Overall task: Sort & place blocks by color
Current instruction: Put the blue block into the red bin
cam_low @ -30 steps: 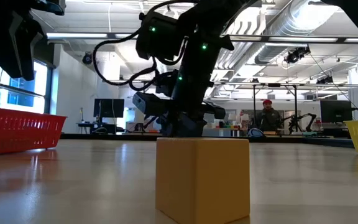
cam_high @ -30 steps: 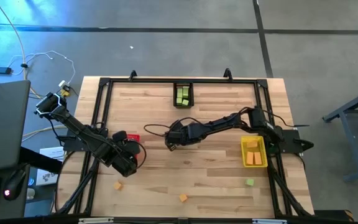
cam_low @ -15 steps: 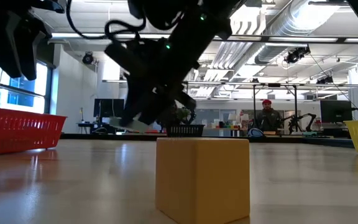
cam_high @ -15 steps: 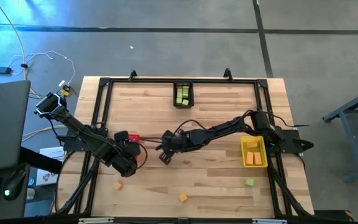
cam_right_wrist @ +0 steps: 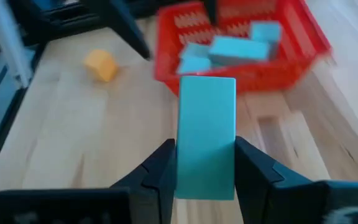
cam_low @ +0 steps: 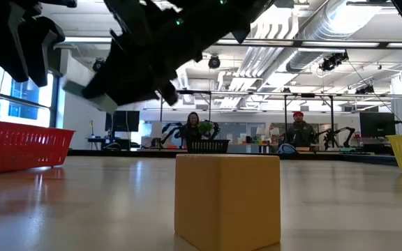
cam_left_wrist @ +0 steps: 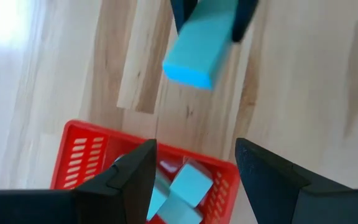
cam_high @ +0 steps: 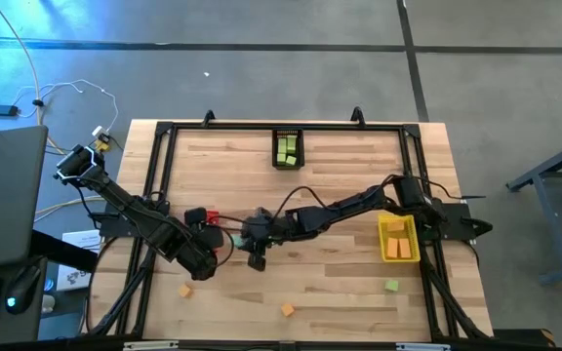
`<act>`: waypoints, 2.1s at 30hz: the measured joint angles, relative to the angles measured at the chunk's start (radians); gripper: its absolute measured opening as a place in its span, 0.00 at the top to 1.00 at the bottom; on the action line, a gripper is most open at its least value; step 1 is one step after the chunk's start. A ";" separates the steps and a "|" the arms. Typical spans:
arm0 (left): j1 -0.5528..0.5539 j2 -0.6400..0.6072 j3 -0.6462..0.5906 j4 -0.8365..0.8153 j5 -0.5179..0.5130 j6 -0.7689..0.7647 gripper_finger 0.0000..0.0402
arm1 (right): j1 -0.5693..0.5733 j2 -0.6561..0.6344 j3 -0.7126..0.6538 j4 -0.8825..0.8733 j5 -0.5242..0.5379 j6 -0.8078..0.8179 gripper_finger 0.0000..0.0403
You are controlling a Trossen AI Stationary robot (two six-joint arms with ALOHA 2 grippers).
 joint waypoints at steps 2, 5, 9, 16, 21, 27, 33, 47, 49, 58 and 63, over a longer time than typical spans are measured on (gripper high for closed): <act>0.000 0.000 0.000 0.021 0.000 0.014 0.49 | 0.010 0.000 0.000 0.019 0.000 -0.052 0.74; 0.000 0.000 0.000 0.040 0.000 0.025 0.49 | 0.022 0.000 0.000 0.045 0.001 -0.112 0.74; 0.000 0.000 0.000 0.070 0.001 0.025 0.49 | 0.033 0.000 0.000 0.071 0.024 -0.177 0.74; 0.000 0.000 0.000 0.145 0.015 0.032 0.49 | 0.047 0.000 0.000 0.121 0.027 -0.286 0.74; 0.000 0.000 0.000 0.222 0.043 0.070 0.50 | 0.063 -0.001 0.000 0.134 0.028 -0.351 0.74; 0.000 0.000 0.000 0.251 0.062 0.085 0.50 | 0.078 -0.002 0.000 0.152 0.027 -0.382 0.74; 0.000 0.000 0.000 0.254 0.061 0.085 0.57 | 0.078 -0.002 0.000 0.152 0.027 -0.381 0.74; 0.000 0.000 0.000 0.251 0.058 0.147 0.73 | 0.078 -0.002 0.002 0.134 0.029 -0.334 0.67; 0.000 0.000 0.000 0.252 0.058 0.148 0.71 | 0.078 -0.003 0.002 0.131 0.026 -0.320 0.66; 0.000 0.000 0.000 0.242 0.057 0.177 0.73 | 0.075 -0.003 0.002 0.125 0.040 -0.311 0.60; 0.000 0.000 0.000 0.197 0.061 0.174 0.73 | 0.075 -0.003 0.002 0.125 0.055 -0.299 0.54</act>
